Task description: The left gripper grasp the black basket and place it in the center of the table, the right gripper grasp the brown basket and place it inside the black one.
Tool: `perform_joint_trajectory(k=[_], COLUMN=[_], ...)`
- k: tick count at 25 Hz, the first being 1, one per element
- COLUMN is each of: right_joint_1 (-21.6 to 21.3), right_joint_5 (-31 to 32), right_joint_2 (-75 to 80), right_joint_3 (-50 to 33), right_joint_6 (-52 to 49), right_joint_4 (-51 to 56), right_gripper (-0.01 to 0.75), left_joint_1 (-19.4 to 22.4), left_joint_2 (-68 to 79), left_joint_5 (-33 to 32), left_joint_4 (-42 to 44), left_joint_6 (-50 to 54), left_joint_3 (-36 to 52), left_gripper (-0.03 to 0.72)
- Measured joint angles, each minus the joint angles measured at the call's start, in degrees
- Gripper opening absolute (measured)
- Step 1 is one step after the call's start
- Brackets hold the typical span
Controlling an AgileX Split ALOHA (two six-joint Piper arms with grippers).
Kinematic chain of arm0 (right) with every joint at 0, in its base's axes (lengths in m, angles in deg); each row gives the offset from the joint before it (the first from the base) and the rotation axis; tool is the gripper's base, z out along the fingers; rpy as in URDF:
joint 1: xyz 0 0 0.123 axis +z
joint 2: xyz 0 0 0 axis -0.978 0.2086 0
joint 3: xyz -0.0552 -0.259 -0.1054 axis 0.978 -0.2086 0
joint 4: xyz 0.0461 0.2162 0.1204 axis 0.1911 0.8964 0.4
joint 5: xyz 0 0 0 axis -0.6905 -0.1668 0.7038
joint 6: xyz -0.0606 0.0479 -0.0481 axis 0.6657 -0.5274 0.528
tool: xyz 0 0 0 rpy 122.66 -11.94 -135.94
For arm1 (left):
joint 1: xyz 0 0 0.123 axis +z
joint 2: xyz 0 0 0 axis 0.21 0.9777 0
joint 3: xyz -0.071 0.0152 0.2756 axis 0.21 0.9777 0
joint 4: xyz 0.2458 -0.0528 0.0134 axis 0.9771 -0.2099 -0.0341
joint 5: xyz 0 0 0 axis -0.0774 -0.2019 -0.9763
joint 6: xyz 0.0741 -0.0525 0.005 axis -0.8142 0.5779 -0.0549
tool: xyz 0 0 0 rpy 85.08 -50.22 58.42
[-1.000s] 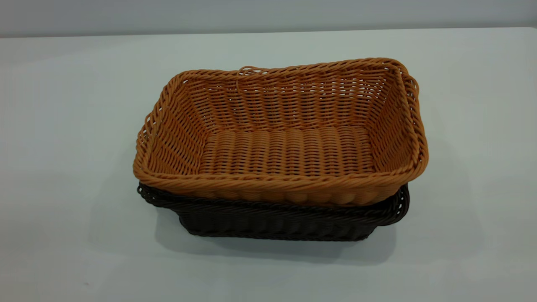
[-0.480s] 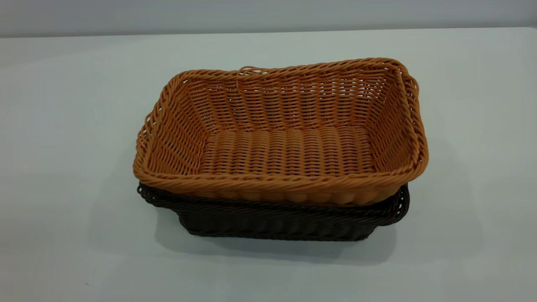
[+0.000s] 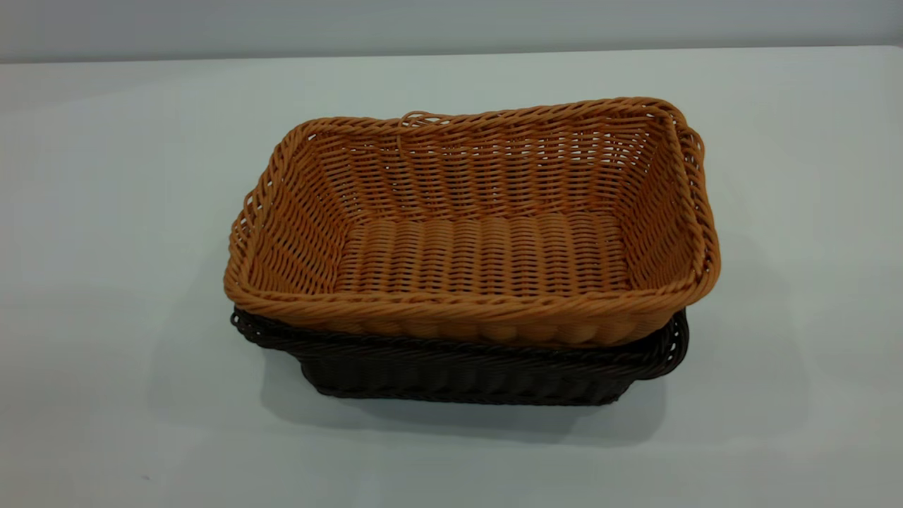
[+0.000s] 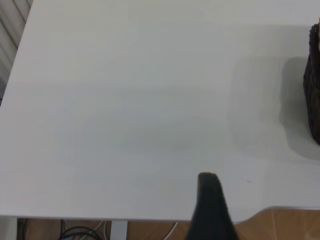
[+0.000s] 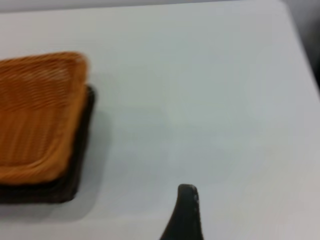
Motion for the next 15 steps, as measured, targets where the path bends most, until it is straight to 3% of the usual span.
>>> perform_joint_trajectory(k=[3, 10, 15], right_joint_1=[-2.2, -2.4, 0.3], right_joint_5=[0.0, -0.1, -0.2], right_joint_2=[0.0, 0.0, 0.0], right_joint_3=[0.0, 0.0, 0.0], right_joint_6=[-1.6, -2.3, -2.3], right_joint_4=[-1.2, -1.4, -1.4], right_gripper=[0.592, 0.592, 0.592], left_joint_1=[0.0, 0.0, 0.0], left_joint_2=[0.0, 0.0, 0.0], left_joint_5=[0.0, 0.0, 0.0], left_joint_4=[0.0, 0.0, 0.0], left_joint_6=[0.0, -0.1, -0.1], left_joint_3=[0.0, 0.0, 0.0], left_gripper=[0.475, 0.475, 0.475])
